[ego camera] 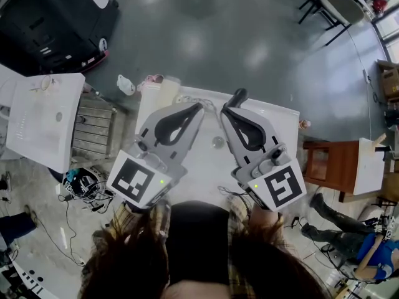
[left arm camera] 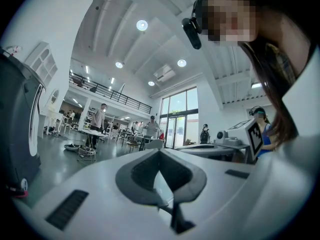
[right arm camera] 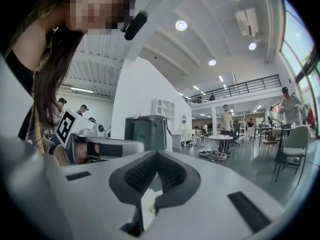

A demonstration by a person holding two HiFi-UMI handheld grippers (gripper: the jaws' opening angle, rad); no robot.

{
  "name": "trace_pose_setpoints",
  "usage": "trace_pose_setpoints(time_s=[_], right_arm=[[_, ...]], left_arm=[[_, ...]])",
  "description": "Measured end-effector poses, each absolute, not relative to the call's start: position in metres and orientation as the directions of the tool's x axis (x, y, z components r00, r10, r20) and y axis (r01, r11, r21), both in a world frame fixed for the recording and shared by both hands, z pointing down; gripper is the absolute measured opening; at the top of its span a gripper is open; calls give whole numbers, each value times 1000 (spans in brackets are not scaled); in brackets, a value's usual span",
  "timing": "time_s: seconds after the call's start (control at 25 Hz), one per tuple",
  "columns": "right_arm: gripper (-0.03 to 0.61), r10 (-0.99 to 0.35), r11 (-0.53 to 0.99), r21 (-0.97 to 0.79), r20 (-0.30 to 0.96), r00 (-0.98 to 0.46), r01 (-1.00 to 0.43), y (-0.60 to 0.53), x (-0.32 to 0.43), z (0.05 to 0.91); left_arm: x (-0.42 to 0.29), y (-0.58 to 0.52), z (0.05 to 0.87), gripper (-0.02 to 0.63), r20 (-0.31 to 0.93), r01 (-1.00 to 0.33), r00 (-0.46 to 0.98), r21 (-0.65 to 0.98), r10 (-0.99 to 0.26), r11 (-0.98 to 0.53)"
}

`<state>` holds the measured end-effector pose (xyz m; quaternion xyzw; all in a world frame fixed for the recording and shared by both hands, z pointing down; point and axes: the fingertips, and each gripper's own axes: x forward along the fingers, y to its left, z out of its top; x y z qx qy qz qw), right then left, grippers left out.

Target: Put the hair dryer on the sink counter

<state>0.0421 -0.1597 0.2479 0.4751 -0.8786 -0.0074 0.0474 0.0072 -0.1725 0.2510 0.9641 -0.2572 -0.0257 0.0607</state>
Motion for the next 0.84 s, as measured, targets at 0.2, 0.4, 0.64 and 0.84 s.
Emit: trace_pose_setpoints(time_s=[0.2, 0.4, 0.64, 0.84], right_arm=[[15, -838, 544, 61, 82, -539, -837, -160, 43, 248], [14, -841, 540, 63, 88, -534, -839, -160, 46, 250], [15, -841, 540, 65, 88, -534, -839, -159, 47, 248], [15, -855, 517, 63, 77, -512, -854, -156, 57, 245]], left_arm=[[6, -173, 250, 17, -19, -495, 865, 132, -502, -859], [5, -173, 250, 16, -18, -502, 861, 129, -508, -855], [13, -174, 240, 17, -24, -485, 872, 94, -489, -869], [30, -171, 231, 17, -15, -432, 901, 59, -433, -900]])
